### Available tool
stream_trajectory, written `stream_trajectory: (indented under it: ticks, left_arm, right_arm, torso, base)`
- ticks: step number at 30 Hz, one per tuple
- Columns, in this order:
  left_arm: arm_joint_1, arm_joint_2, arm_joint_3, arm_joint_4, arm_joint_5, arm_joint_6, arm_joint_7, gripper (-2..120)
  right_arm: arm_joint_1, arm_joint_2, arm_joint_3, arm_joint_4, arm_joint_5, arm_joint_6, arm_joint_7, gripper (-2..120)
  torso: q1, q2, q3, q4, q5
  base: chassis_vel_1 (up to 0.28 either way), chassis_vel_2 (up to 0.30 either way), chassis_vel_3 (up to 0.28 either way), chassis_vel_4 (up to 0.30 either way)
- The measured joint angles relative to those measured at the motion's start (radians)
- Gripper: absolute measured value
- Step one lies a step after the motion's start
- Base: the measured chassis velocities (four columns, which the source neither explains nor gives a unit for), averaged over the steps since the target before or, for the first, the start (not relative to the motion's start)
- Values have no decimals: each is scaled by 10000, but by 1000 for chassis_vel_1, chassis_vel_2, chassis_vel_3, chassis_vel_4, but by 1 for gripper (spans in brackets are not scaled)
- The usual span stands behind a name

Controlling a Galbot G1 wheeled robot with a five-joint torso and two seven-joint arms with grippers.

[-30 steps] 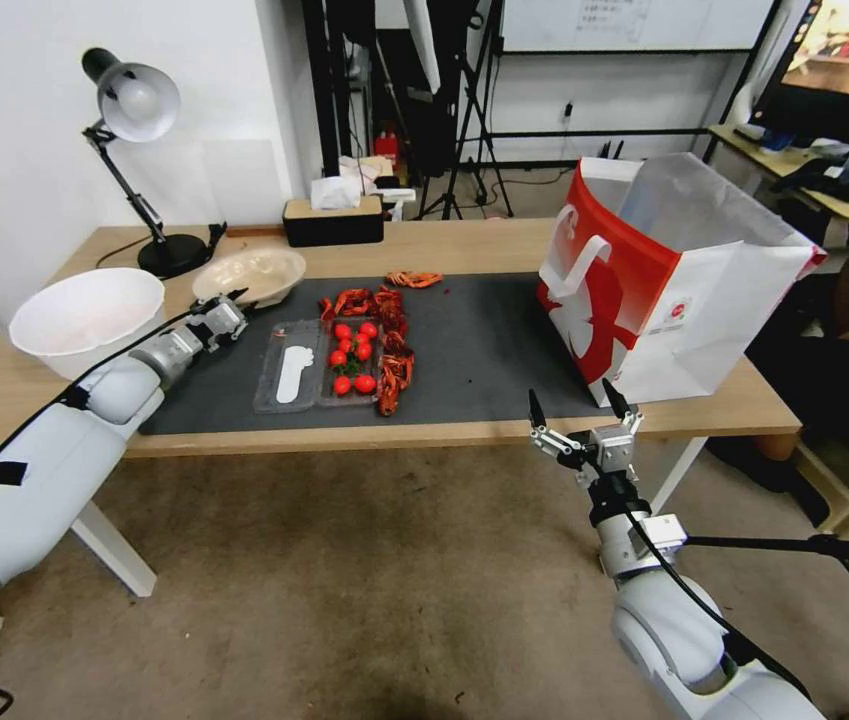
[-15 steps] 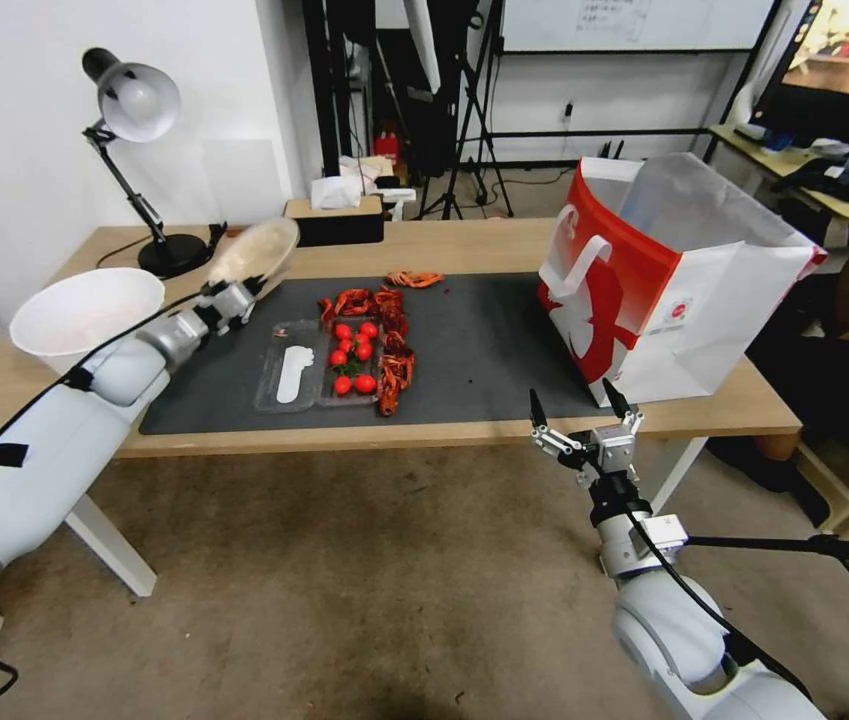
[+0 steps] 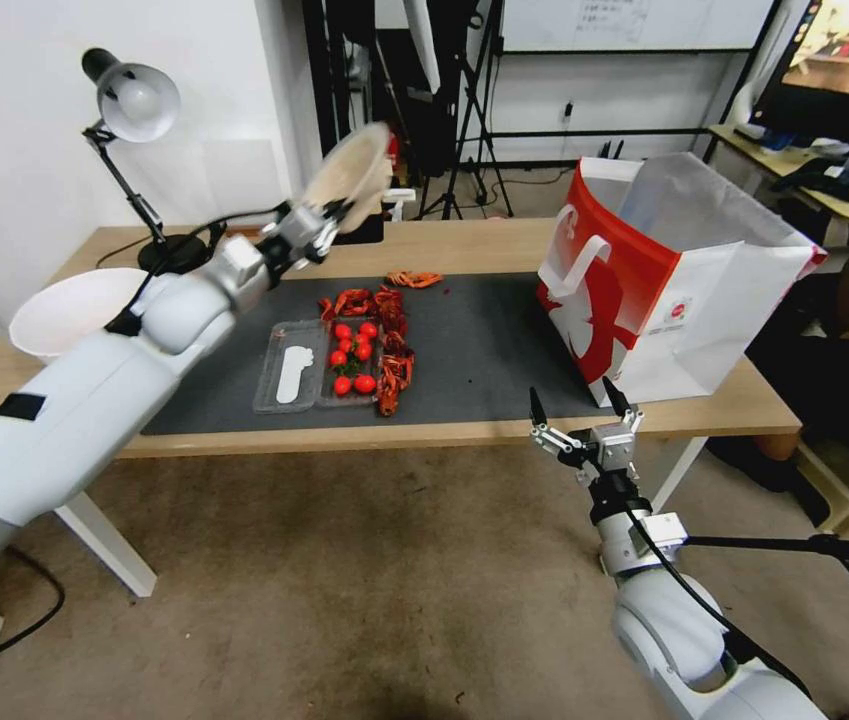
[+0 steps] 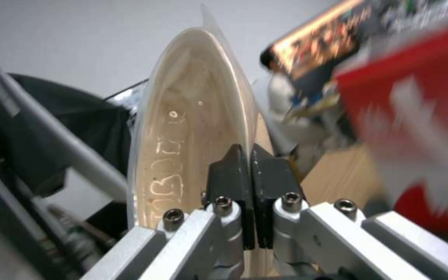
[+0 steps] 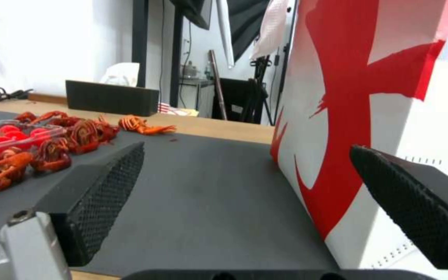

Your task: Pick up the trash from the table and place it into the takeout bag.

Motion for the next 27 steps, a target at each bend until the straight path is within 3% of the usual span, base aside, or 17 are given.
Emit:
stream_trajectory:
  ticks: [6,13,22,27]
  left_arm:
    - [-933,-677,732,-272,-1111,241,-389,0]
    - [-2272,-2048,1756,-265,-2775,514,-1058,0]
    - [-2883,-2989,2084,72,-3362,678,-1321,0]
    - [-3331,-4241,2609,611,-3766,705,-1509,0]
  right_arm:
    - [-4,2,39,2,-3,-1,7,99]
    - [-3,24,47,4,-9,-13,17,99]
    - [10,67,59,9,-10,-22,23,99]
    - [91,92,69,21,-11,-70,36,99]
  torso:
    - [0,0,0,2,0]
    - [0,-1,0,1,0]
    - [0,0,0,1,-2]
    - [0,-1,0,3,-2]
  base:
    - [0,0,0,0]
    - [0,0,0,0]
    - [0,0,0,0]
    - [0,0,0,0]
